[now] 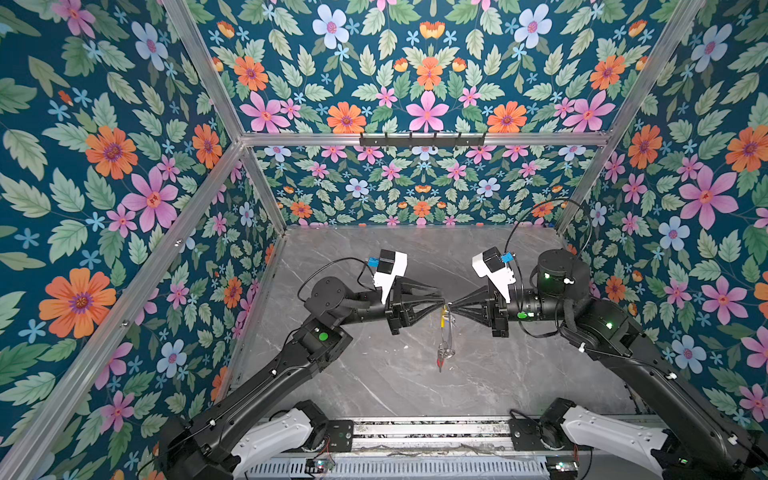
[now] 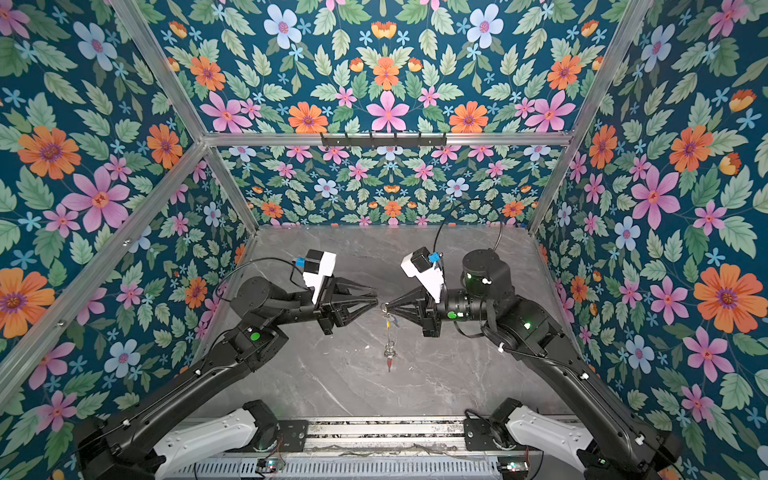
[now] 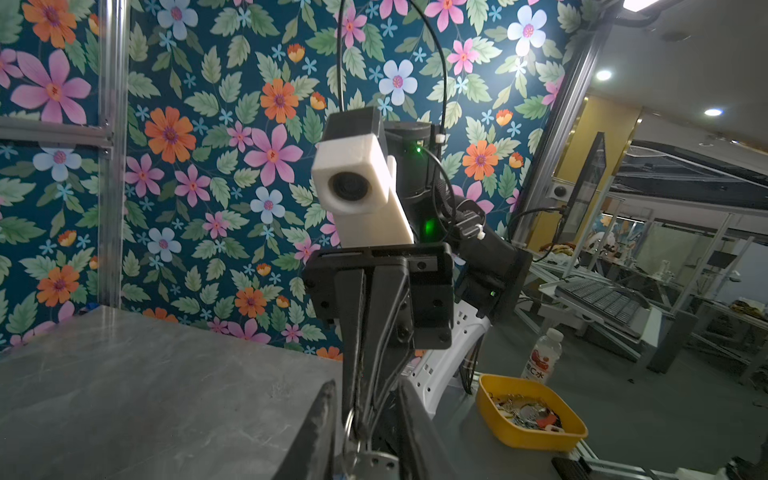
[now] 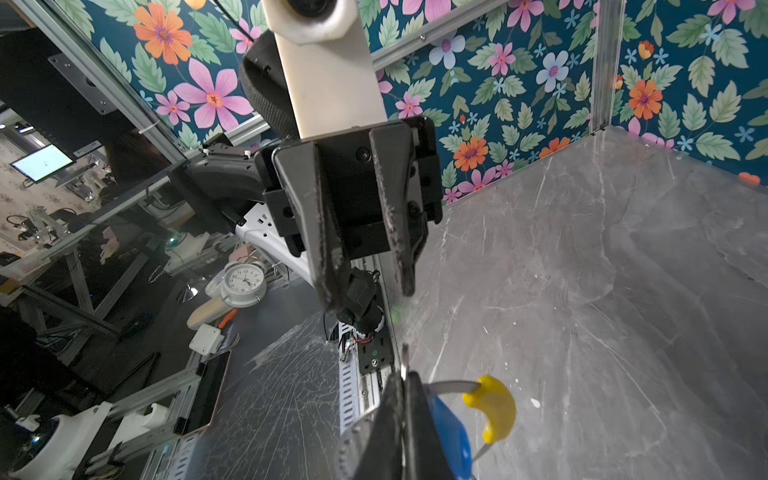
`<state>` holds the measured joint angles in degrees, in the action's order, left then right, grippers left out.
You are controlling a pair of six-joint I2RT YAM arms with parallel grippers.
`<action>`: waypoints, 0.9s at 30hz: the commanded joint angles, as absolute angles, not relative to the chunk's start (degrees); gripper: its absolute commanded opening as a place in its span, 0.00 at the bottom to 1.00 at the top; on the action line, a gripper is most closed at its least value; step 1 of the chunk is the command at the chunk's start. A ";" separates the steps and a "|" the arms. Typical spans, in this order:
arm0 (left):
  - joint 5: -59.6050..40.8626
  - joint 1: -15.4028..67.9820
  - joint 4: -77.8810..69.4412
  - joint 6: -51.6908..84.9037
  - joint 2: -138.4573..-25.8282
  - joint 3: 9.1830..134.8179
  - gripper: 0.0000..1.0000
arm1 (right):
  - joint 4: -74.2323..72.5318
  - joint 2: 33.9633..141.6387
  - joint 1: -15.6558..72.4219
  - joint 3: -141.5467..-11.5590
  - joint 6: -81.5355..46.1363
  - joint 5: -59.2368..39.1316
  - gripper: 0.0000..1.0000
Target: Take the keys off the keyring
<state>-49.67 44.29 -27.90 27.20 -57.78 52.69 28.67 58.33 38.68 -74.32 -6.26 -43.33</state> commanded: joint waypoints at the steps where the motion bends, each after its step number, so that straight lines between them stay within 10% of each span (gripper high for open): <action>1: -53.38 44.23 -18.00 24.07 -58.36 55.18 0.25 | 32.38 58.86 38.64 -75.90 -2.32 -45.31 0.00; 27: -58.41 44.23 -10.11 20.83 -61.78 59.93 0.05 | 34.02 60.47 38.66 -78.19 -1.60 -42.85 0.00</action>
